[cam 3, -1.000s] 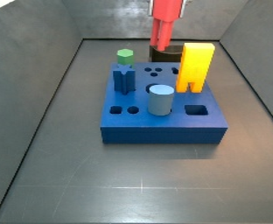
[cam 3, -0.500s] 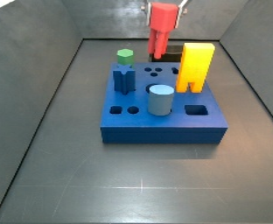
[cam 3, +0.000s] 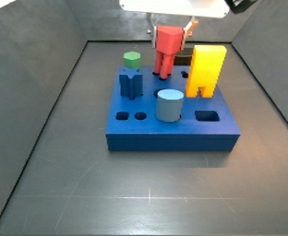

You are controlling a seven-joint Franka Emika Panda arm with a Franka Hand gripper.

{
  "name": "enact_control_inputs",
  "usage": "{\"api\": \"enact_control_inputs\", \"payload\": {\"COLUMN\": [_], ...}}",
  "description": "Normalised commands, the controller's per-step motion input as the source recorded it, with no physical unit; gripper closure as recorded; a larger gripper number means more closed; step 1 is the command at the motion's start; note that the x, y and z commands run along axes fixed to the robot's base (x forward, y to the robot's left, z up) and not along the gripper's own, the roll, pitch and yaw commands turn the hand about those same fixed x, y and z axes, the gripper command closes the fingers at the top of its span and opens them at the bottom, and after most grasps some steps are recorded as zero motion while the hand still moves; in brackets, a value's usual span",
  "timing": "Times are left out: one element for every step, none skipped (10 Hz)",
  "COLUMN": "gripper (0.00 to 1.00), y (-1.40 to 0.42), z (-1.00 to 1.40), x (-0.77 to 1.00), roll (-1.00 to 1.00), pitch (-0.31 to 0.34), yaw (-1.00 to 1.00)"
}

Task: Pick up the 3 prong object. Move up. Move to above the board. Insert the 3 prong object.
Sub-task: Insert the 3 prong object.

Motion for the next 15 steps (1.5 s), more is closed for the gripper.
{"api": "enact_control_inputs", "payload": {"gripper": [1.0, 1.0, 1.0, 1.0, 1.0, 1.0, 1.0, 1.0, 1.0, 1.0, 1.0, 1.0, 1.0, 1.0, 1.0], "y": [0.0, 0.0, 0.0, 0.0, 0.0, 0.0, 0.0, 0.0, 0.0, 0.0, 0.0, 0.0, 0.0, 0.0, 0.0], "z": [-0.15, -0.18, -0.2, -0.19, -0.15, -0.12, -0.14, -0.14, -0.16, -0.24, -0.31, -0.29, -0.25, -0.21, -0.19], "x": [0.06, 0.02, 0.0, -0.03, -0.1, -0.09, -0.11, -0.06, -0.01, 0.0, 0.0, 0.0, 0.0, 0.0, 0.0], "roll": [0.13, 0.05, 0.0, 0.0, 0.0, -0.01, -0.04, -0.03, -0.02, -0.02, 0.0, 0.0, 0.0, 0.0, 0.0], "pitch": [0.053, 0.01, 0.0, 0.0, 0.0, 0.0, -0.047, -0.039, -0.033, -0.034, -0.044, -0.05, -0.029, -0.024, -0.026], "yaw": [-0.16, -0.17, -0.21, -0.23, -0.14, 0.0, 0.05, 0.11, 0.16, 0.17, 0.3, 0.31, 0.23, 0.18, 0.14]}}
